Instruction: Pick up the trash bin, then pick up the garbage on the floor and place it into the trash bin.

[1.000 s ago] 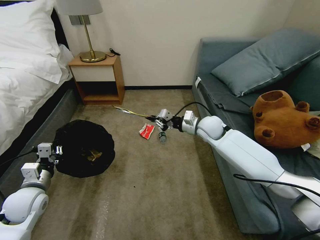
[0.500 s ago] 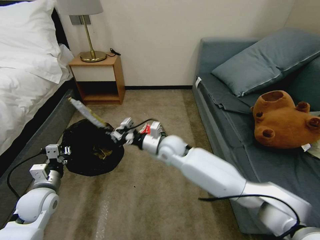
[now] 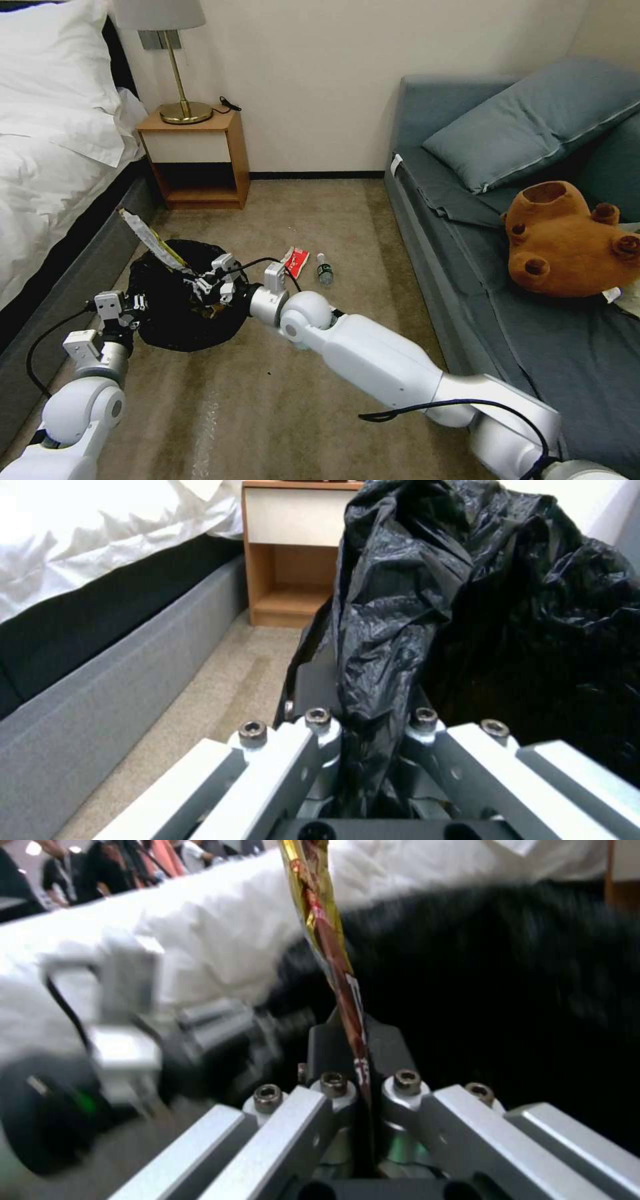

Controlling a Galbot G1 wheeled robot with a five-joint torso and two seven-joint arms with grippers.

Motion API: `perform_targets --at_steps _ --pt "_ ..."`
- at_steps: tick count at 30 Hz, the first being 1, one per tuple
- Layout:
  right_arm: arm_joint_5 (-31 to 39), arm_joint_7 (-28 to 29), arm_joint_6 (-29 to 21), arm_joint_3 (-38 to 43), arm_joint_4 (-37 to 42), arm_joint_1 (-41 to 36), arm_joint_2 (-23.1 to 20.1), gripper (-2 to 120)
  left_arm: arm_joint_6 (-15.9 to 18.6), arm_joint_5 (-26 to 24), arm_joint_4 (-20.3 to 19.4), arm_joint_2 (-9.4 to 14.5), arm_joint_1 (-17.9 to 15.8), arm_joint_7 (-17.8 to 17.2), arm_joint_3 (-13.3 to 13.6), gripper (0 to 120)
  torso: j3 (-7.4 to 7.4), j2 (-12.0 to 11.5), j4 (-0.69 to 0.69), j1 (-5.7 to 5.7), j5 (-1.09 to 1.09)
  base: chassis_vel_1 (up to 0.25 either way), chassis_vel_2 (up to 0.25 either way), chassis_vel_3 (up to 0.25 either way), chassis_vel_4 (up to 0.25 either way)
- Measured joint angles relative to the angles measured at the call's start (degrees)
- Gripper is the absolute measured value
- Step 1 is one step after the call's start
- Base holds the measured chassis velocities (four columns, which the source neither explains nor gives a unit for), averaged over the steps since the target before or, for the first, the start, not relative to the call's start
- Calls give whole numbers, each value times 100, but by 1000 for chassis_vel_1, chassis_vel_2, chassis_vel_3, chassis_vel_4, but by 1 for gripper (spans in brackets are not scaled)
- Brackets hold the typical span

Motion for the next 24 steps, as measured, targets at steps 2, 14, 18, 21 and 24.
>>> perform_targets --at_steps 2,14,18,21,24 --pt "-188 8 43 -5 -113 -91 25 0 -1 -22 -2 30 16 23 -41 5 0 1 -1 0 1 0 0 0 0" --pt "-430 127 43 -14 -136 -157 -17 33 -39 -25 68 34 50 76 -70 5 0 1 0 0 1 0 0 0 0" --pt "-431 130 42 -10 -63 -148 -60 45 -49 -12 85 34 48 81 -71 5 0 0 0 0 1 0 0 0 0" --pt "-489 239 35 -8 53 -123 -117 54 -67 2 104 34 48 88 -83 5 0 1 0 0 1 0 0 0 0" --pt "-568 501 -2 13 154 -90 -177 64 -80 7 121 43 48 95 -123 5 0 0 1 0 1 0 0 0 0"
